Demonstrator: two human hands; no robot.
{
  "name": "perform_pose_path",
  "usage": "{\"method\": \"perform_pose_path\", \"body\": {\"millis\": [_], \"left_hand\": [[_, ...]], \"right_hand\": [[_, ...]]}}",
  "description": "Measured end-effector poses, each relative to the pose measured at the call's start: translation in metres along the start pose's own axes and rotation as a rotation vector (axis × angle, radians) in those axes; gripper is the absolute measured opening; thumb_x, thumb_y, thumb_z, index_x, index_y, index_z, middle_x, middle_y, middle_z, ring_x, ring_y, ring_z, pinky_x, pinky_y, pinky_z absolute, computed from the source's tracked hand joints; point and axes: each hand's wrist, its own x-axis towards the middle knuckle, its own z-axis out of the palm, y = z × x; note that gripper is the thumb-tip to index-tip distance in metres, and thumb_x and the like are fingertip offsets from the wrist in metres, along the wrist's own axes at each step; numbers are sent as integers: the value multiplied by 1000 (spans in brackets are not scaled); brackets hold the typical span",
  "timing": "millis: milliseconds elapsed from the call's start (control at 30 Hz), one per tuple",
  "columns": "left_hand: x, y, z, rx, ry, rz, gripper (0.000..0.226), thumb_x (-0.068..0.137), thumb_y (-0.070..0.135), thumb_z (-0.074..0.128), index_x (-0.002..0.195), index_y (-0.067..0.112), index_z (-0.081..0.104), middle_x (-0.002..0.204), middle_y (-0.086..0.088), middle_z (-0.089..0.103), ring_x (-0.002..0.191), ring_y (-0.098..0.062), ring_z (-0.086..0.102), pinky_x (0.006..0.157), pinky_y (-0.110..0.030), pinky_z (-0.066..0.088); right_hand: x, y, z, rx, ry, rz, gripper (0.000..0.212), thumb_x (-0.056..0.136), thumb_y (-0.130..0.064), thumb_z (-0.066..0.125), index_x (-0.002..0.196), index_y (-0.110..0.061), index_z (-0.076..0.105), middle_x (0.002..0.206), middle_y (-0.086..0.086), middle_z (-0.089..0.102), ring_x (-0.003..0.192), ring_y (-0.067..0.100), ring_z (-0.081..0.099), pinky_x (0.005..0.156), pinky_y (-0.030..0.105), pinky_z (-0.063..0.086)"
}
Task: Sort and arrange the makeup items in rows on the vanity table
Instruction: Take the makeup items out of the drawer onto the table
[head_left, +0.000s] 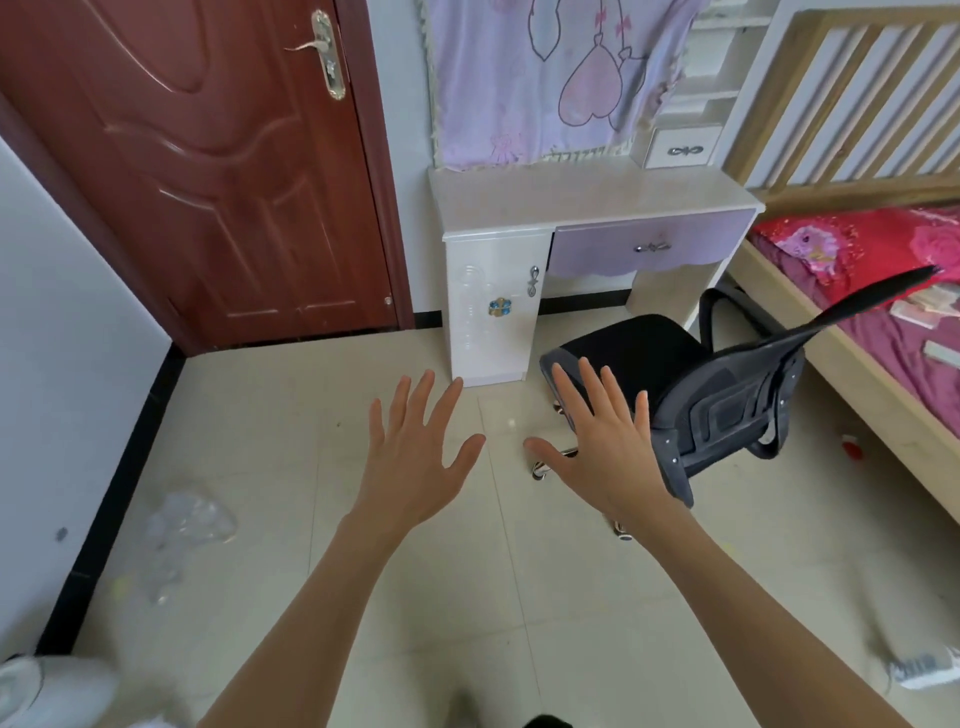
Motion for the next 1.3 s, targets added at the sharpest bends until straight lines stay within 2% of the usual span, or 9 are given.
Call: {"method": "perform_pose_path", "body": {"millis": [333,533,833,1033,1300], "left_hand": [[170,-10,34,6,-36,77,66,90,61,22,147,34,3,157,2,-2,143,-20,-10,113,-45,-8],[284,-3,50,-6,-64,39,67,89,62,22,146,37,-2,157,2,-5,143,-19,-11,113,-46,-8],[437,4,61,-20,-66,62,64,92,57,29,147,36,2,157,3,-3,143,-17,-12,114,-45,-6],[529,2,85,-40,-115,127,63,93,56,28,146,36,2,157,3,-3,143,-18,-12,112,-42,-12],[680,-18,126,9,-222,297,62,93,55,27,147,34,4,157,3,-2,144,-18,-9,114,-44,-7]], "right_hand": [[155,36,17,21,-17,63,83,84,-70,34,148,-33,-4,159,0,-3,145,23,-8,113,52,-6],[265,75,26,82,-25,91,84,84,-70,35,148,-33,-6,159,0,-5,145,22,-8,113,52,-5],[407,116,23,176,-13,119,82,85,-66,39,148,-35,-4,158,-1,-3,146,21,-6,114,53,-1],[486,144,39,123,-41,184,82,85,-65,38,149,-31,-1,159,1,-3,146,23,-5,114,53,1],[606,175,74,138,-72,380,82,85,-66,38,148,-34,-4,158,-1,-6,146,22,-6,114,52,-2]]}}
